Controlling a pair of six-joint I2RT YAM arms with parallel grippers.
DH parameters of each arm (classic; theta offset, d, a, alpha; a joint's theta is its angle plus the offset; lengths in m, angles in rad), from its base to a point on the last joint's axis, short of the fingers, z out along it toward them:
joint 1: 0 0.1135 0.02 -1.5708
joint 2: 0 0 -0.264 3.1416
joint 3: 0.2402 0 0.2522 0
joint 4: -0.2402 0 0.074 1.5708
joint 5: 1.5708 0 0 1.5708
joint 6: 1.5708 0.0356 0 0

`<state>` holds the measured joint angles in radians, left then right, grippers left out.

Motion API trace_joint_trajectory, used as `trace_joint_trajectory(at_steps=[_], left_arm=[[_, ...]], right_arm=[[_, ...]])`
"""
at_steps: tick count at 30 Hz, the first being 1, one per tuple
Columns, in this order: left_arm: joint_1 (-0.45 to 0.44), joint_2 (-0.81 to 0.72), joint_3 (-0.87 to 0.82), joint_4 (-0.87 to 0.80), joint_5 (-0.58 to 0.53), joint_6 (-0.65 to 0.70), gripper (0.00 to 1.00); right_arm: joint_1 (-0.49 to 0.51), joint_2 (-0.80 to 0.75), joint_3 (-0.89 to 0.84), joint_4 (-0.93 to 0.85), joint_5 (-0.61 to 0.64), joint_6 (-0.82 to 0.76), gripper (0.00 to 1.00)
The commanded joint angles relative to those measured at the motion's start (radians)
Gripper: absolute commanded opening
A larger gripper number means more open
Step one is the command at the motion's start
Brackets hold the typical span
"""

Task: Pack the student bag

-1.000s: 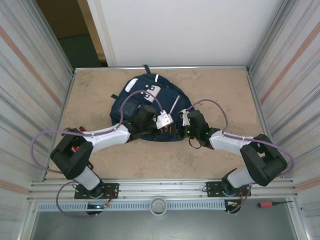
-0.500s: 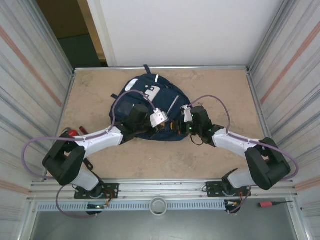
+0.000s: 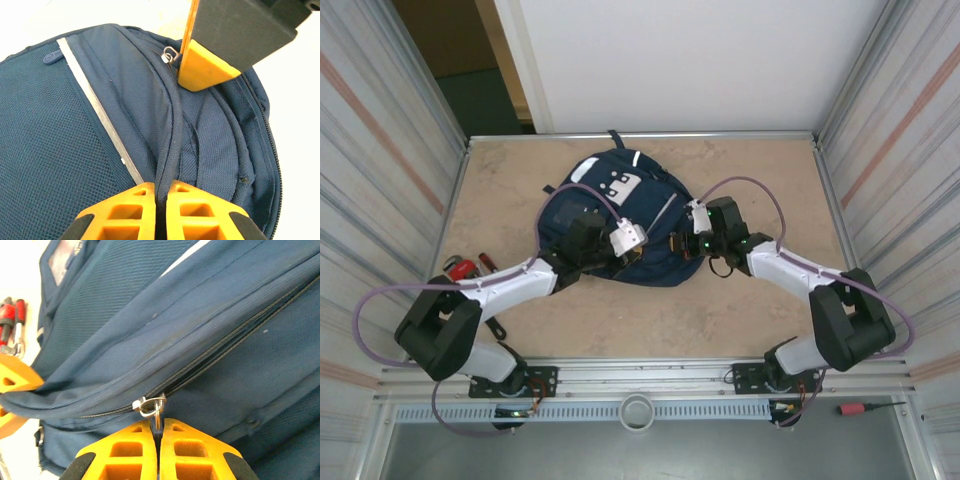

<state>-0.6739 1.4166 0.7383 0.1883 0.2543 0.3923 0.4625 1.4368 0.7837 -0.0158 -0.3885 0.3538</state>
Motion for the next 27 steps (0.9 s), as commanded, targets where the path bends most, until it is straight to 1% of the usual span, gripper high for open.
trace_joint_trajectory(at_steps=[1, 3, 5, 7, 10, 12, 14, 19, 23, 25, 27], left_arm=[[0.04, -0.051, -0.029, -0.009, -0.089, -0.018, 0.0], [0.039, -0.053, -0.03, -0.007, -0.108, -0.02, 0.0], [0.039, -0.057, -0.025, -0.013, -0.092, -0.022, 0.01], [0.034, -0.062, -0.011, -0.028, -0.048, -0.019, 0.19], [-0.003, -0.062, 0.016, -0.06, -0.036, 0.014, 0.38], [-0.037, -0.055, 0.033, -0.08, -0.052, 0.048, 0.45], [-0.064, -0.041, 0.052, -0.095, -0.073, 0.071, 0.49], [-0.105, 0.023, 0.113, -0.143, -0.096, 0.105, 0.55], [-0.116, 0.073, 0.145, -0.148, -0.11, 0.117, 0.56], [-0.117, 0.091, 0.156, -0.143, -0.133, 0.113, 0.53], [-0.114, 0.099, 0.16, -0.138, -0.154, 0.115, 0.43]], right_arm=[[-0.043, 0.028, 0.038, -0.119, 0.053, -0.058, 0.0], [-0.04, 0.026, 0.044, -0.113, -0.003, -0.084, 0.0], [-0.029, 0.02, 0.048, -0.113, -0.044, -0.106, 0.0], [-0.014, 0.014, 0.054, -0.115, -0.074, -0.116, 0.0], [0.008, 0.002, 0.056, -0.108, -0.1, -0.115, 0.0], [0.019, -0.007, 0.055, -0.101, -0.106, -0.107, 0.0], [0.028, -0.016, 0.055, -0.096, -0.114, -0.1, 0.0], [0.052, -0.037, 0.057, -0.08, -0.133, -0.079, 0.0], [0.069, -0.048, 0.059, -0.077, -0.139, -0.075, 0.0], [0.076, -0.053, 0.056, -0.073, -0.142, -0.074, 0.0], [0.076, -0.056, 0.049, -0.073, -0.139, -0.076, 0.0]])
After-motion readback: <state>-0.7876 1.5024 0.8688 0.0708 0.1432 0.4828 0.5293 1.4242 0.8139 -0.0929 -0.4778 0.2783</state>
